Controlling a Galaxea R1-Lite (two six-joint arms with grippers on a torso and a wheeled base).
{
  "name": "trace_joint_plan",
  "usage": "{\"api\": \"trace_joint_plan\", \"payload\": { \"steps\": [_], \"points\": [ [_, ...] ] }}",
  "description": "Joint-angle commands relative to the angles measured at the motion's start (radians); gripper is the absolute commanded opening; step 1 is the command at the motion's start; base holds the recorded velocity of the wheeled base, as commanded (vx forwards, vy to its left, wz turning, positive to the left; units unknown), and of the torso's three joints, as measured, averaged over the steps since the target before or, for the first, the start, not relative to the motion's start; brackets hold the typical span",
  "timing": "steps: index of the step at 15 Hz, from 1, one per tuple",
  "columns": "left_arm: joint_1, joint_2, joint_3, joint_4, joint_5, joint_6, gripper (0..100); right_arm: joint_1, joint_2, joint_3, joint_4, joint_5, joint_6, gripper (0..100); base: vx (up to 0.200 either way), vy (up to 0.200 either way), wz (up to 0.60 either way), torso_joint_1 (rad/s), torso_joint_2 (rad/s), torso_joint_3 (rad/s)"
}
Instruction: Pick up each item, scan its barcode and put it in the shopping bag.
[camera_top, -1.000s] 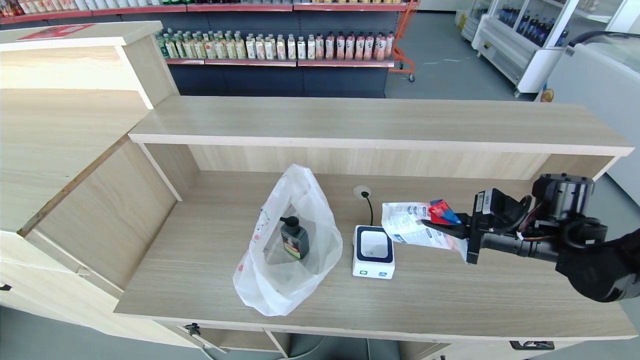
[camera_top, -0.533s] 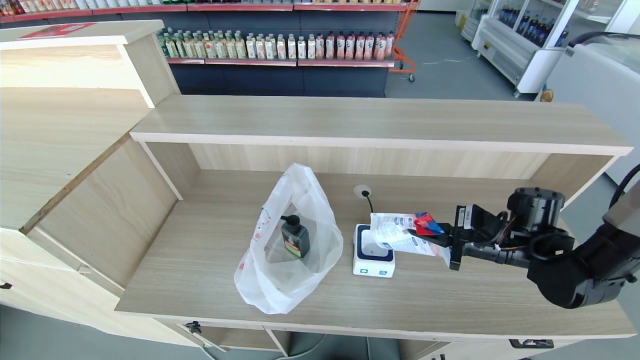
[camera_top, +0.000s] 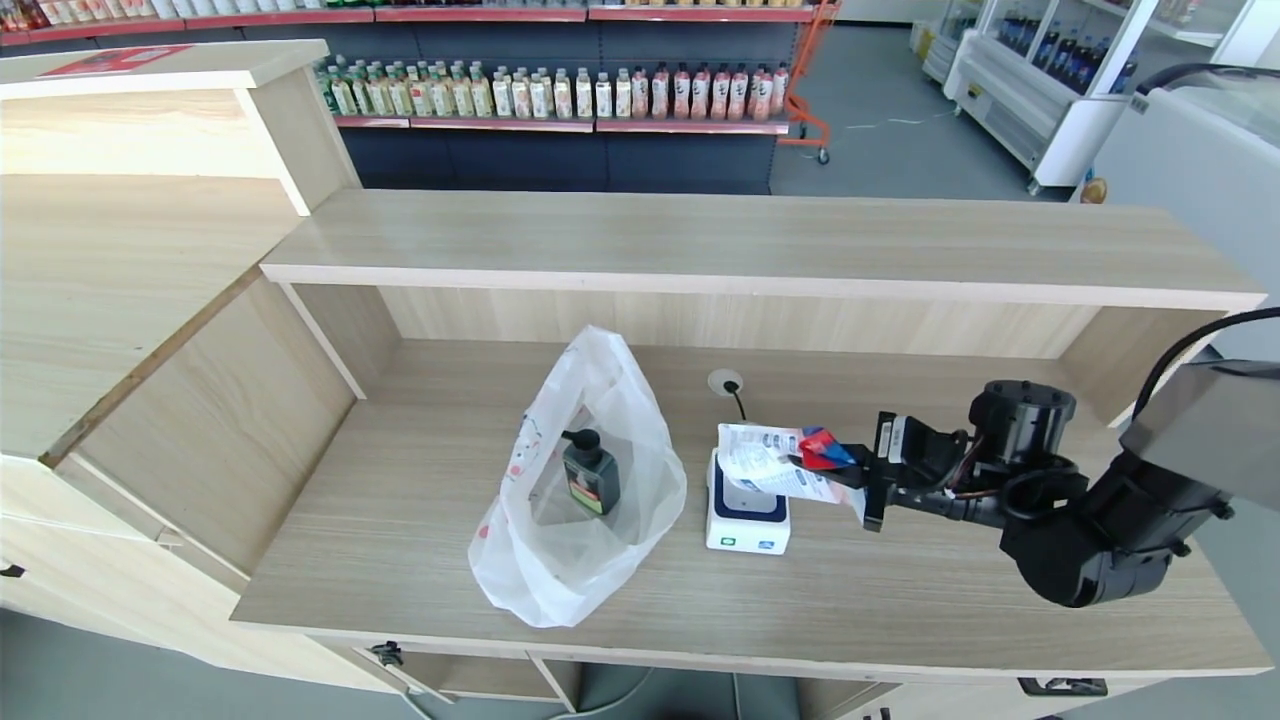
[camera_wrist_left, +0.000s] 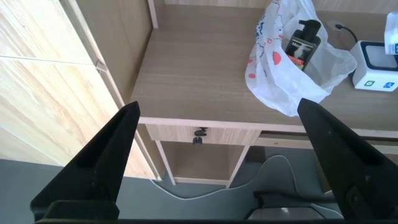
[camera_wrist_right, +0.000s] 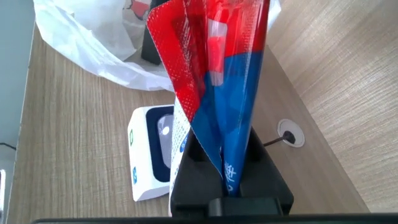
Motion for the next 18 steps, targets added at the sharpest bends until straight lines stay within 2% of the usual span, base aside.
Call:
{"api": "trace_joint_plan", "payload": {
  "steps": [1, 13, 14, 16, 18],
  "points": [
    [0.0, 0.0, 0.0, 0.0, 0.0, 0.0, 100, 0.009, 0.049, -0.037, -0.014, -0.001, 0.0, 0, 0.0, 0.0, 0.0, 0.0, 0.0, 0.0],
    [0.0, 0.0, 0.0, 0.0, 0.0, 0.0, 100, 0.01, 0.034, -0.034, -0.032, -0.001, 0.028, 0, 0.0, 0.0, 0.0, 0.0, 0.0, 0.0],
    [0.0, 0.0, 0.0, 0.0, 0.0, 0.0, 100, 0.01, 0.007, -0.028, -0.027, -0.003, 0.07, 0, 0.0, 0.0, 0.0, 0.0, 0.0, 0.0],
    [0.0, 0.0, 0.0, 0.0, 0.0, 0.0, 100, 0.015, -0.127, -0.011, 0.008, -0.036, 0.274, 0, 0.0, 0.0, 0.0, 0.0, 0.0, 0.0],
    [0.0, 0.0, 0.0, 0.0, 0.0, 0.0, 100, 0.015, -0.293, 0.01, 0.158, -0.197, 0.572, 0, 0.0, 0.0, 0.0, 0.0, 0.0, 0.0]
  ]
}}
